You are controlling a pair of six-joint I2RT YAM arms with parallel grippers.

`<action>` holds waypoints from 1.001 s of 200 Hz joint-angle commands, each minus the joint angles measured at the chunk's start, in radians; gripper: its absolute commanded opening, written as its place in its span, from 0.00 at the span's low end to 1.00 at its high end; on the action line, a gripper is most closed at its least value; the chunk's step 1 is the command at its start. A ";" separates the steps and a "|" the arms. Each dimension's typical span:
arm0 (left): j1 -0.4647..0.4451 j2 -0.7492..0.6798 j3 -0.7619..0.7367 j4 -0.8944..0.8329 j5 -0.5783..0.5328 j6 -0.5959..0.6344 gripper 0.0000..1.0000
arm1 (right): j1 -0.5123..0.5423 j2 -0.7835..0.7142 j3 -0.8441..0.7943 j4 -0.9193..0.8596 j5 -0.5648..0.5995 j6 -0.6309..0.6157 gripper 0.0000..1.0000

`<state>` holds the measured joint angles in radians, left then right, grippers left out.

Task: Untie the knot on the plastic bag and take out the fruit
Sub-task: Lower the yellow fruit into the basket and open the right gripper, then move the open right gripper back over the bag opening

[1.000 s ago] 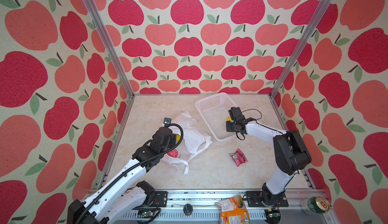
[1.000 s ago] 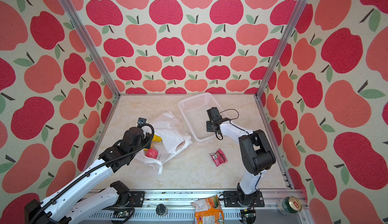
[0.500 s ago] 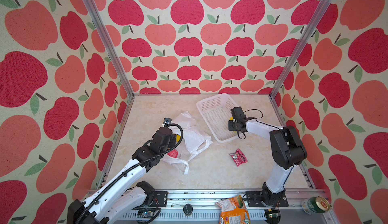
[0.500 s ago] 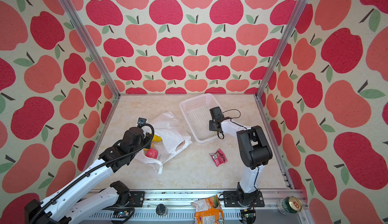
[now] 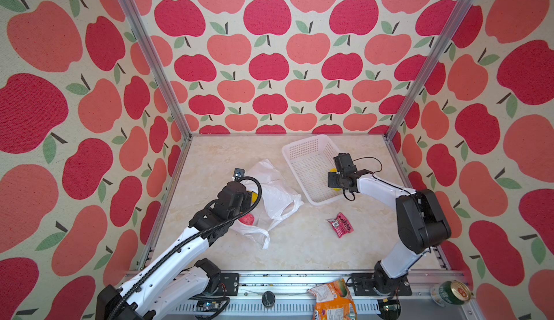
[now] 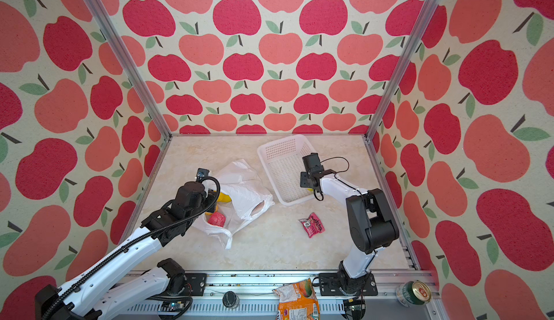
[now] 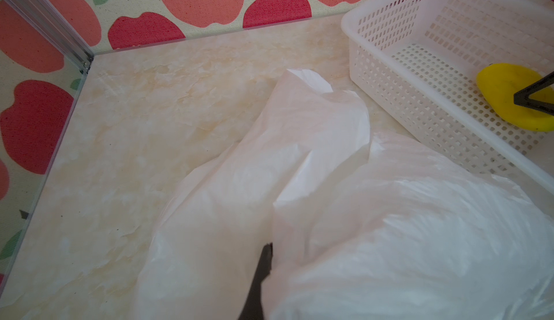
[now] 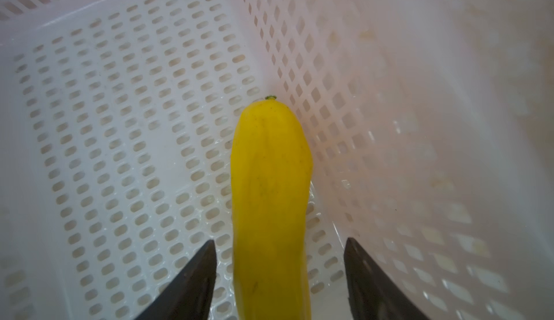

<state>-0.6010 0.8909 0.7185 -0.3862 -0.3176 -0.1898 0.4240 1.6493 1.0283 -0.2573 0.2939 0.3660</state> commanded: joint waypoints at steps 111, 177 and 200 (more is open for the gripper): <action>-0.006 0.008 -0.002 0.005 -0.011 0.000 0.00 | 0.617 -0.662 -0.304 0.370 0.013 -0.307 0.50; -0.006 -0.002 -0.004 0.003 -0.012 -0.003 0.00 | 0.871 -0.404 -0.260 0.568 0.044 -0.437 0.43; -0.006 0.000 -0.003 0.003 -0.009 -0.002 0.00 | 0.872 -0.311 -0.230 0.588 0.027 -0.414 0.40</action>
<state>-0.6010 0.8909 0.7185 -0.3851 -0.3172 -0.1902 1.2957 1.2770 0.7437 0.2623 0.3202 -0.0380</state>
